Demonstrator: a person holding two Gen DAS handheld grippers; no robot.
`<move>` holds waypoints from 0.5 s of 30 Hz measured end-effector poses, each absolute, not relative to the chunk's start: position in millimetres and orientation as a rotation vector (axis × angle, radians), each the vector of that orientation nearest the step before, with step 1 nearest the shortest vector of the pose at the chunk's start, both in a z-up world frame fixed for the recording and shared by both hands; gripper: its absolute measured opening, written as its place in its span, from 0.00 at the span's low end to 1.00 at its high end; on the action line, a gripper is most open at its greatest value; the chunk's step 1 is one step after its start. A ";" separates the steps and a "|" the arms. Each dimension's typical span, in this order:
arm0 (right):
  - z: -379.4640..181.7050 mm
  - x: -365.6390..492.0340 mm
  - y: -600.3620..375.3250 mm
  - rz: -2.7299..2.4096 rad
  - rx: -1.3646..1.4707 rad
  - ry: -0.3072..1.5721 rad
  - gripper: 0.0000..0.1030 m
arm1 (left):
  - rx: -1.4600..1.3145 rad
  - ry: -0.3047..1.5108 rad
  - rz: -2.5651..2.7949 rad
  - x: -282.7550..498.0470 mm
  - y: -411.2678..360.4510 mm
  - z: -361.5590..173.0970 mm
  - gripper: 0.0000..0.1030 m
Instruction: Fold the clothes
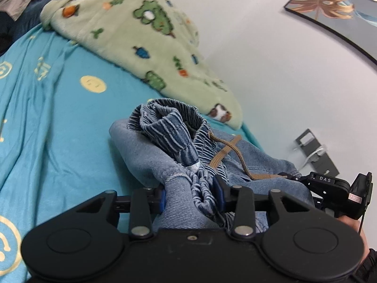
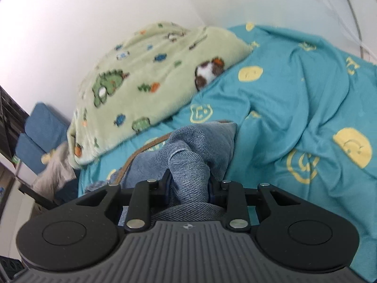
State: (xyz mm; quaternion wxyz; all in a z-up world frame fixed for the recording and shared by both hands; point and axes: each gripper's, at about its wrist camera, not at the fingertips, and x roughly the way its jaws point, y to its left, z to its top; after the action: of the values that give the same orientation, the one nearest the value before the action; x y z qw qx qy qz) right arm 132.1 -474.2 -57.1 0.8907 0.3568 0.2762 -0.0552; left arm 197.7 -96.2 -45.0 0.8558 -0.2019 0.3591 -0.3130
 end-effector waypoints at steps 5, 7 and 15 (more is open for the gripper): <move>-38.5 111.0 -494.2 -0.120 0.740 0.527 0.29 | -0.397 0.724 -0.701 182.0 -119.7 -23.4 0.34; -30.5 101.4 -503.8 -0.125 0.734 0.514 0.29 | -0.392 0.722 -0.722 175.9 -131.1 -16.6 0.34; 7.9 49.3 -563.2 -0.184 0.700 0.443 0.29 | -0.378 0.704 -0.826 152.5 -206.9 11.1 0.34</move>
State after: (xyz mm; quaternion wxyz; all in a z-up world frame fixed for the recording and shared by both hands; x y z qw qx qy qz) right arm 49.3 -563.2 7.9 0.9113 0.3397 0.2149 -0.0892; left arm 152.5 -206.9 11.1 0.8395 -0.1787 0.3330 -0.3905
